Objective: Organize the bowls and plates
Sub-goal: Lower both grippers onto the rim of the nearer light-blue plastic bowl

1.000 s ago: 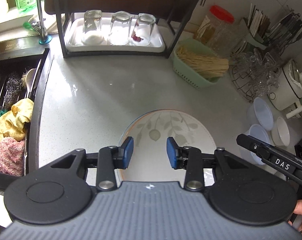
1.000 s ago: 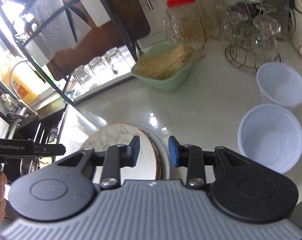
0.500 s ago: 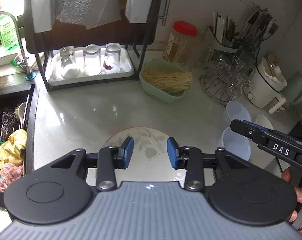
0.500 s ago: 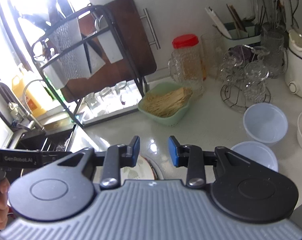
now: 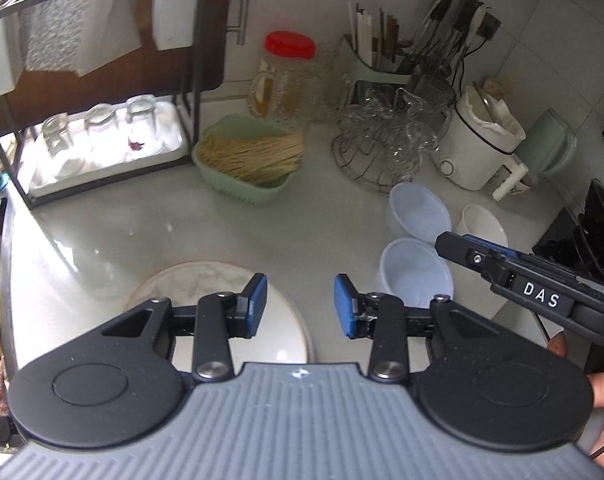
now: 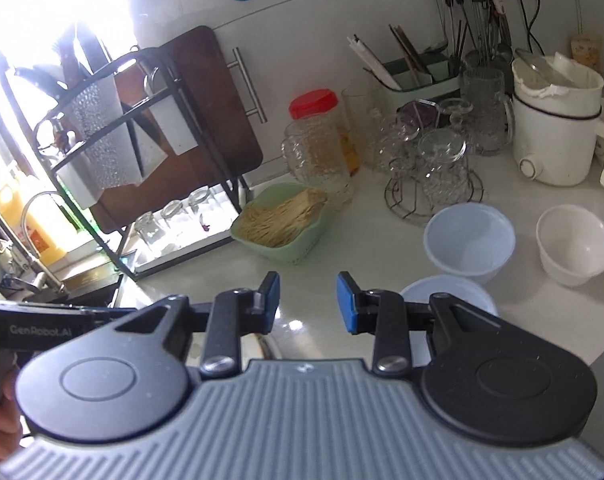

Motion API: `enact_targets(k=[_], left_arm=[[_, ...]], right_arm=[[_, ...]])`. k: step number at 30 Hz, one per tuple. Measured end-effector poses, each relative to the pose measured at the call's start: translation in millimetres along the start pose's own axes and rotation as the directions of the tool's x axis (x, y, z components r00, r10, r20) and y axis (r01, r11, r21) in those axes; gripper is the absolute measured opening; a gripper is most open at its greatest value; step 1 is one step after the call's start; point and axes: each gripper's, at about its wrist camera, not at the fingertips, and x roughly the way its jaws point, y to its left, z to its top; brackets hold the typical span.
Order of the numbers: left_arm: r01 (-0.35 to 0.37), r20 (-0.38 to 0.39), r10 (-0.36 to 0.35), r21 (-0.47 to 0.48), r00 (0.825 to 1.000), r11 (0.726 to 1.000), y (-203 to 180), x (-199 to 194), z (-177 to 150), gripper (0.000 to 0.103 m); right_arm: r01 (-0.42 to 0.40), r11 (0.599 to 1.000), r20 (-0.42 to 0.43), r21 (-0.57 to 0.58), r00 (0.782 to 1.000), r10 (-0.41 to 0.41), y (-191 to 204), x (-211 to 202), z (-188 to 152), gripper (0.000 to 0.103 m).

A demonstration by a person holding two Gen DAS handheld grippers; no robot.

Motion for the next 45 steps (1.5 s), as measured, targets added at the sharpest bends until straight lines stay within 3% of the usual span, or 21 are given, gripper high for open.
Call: enact_targets(k=[10,16,18,23,27,30,41,45], left_arm=[[0.073,0.026,-0.073,0.018,0.997,0.997,-87.8,48.3,19.3,0.042],[0.076,-0.027,-0.075,0.035,0.997,0.997,-116.5,85.1,23.4,0.043],[0.074,-0.057,-0.071,0.044,0.996,0.996,-121.6,99.1,23.4,0.051],[0.072,-0.114,-0.065,0.056,0.991,0.996,-122.7,132.9,17.6,0.055],[0.094,-0.158,-0.091,0.011,0.983,0.996,-115.8,160.5,14.7,0.057],[0.097,-0.171,-0.094,0.01,0.981,0.995,-111.5,176.5,12.0,0.057],[0.094,-0.204,-0.092,0.0,0.975,0.996,-104.1,202.3,7.4,0.056],[0.086,-0.223,-0.086,-0.009,0.971,0.996,-101.4,205.7,2.7,0.052]], right_arm=[[0.08,0.996,0.048,-0.033,0.996,-0.078,-74.6,-26.7,25.9,0.035],[0.119,0.993,0.01,0.012,0.993,-0.119,-113.2,-20.7,18.1,0.035],[0.126,0.992,-0.009,0.022,0.992,-0.126,-123.2,-16.9,13.8,0.035],[0.12,0.992,-0.039,0.043,0.992,-0.118,-142.9,-7.3,4.2,0.036],[0.118,0.991,-0.079,0.066,0.99,-0.112,-155.4,4.3,-1.1,0.037],[0.12,0.99,-0.09,0.068,0.989,-0.114,-161.5,11.1,-6.1,0.049],[0.038,0.991,-0.192,0.131,0.981,-0.012,-171.4,46.2,-20.0,0.049],[0.031,0.992,-0.219,0.123,0.976,-0.003,-166.2,56.6,-22.8,0.044]])
